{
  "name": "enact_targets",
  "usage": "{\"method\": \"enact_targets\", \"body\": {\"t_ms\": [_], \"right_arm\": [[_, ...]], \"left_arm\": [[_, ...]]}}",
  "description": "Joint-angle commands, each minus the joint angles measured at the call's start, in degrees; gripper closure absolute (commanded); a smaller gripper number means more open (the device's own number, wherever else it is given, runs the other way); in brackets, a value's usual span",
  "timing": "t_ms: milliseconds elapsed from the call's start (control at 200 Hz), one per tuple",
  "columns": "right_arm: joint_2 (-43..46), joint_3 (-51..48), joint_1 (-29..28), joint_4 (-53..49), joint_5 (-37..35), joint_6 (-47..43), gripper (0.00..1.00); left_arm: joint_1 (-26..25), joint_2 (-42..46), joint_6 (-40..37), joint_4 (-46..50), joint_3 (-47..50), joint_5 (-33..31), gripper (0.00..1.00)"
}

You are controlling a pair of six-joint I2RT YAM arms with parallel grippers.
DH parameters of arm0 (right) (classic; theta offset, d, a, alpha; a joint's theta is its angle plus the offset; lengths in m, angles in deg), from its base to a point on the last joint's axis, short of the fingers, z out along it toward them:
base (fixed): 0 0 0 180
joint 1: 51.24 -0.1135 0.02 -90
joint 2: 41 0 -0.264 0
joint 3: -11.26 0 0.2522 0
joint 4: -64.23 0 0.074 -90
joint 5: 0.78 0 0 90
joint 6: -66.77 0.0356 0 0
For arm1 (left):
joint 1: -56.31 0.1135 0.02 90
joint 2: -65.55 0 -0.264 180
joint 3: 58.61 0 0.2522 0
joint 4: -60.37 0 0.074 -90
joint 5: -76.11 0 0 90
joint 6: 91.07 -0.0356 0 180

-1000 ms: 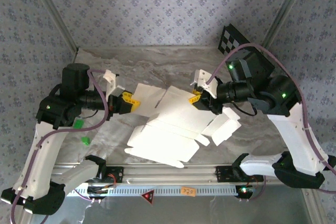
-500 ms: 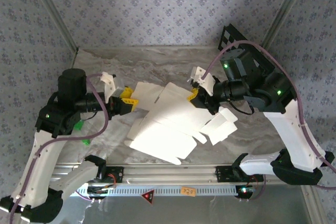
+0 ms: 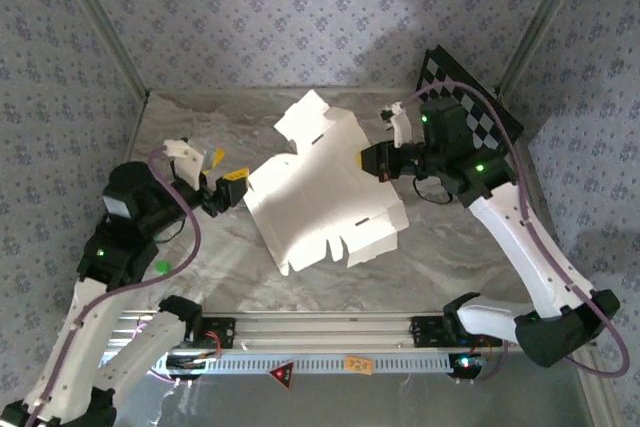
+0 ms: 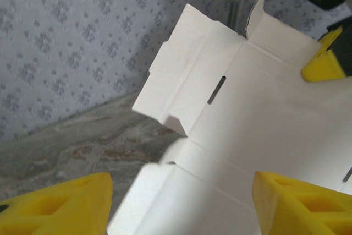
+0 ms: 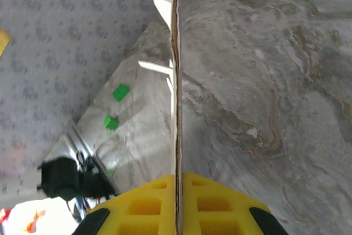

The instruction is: Fold the paper box

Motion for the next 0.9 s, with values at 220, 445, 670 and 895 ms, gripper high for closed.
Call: {"method": "enact_targets", "body": {"t_ms": [220, 445, 670, 895], "right_arm": [[2.62, -22.92, 6.85, 29.36, 0.51, 24.89, 1.00], [0.60, -27.85, 8.88, 23.32, -0.12, 17.44, 1.00], [-0.20, -26.51, 8.56, 13.75, -7.99, 7.03, 1.00], [-2.52, -22.55, 5.26, 7.28, -15.87, 1.06, 1.00]], "left_arm": [[0.07, -2.12, 17.37, -8.43, 11.53, -5.30, 0.33], [-0.18, -4.36, 29.20, -10.84, 20.58, -6.39, 0.45], [-2.08, -5.40, 36.62, -17.81, 29.81, -6.41, 0.67], [-6.23, -11.90, 37.43, -20.52, 30.85, -6.10, 0.78]]}}
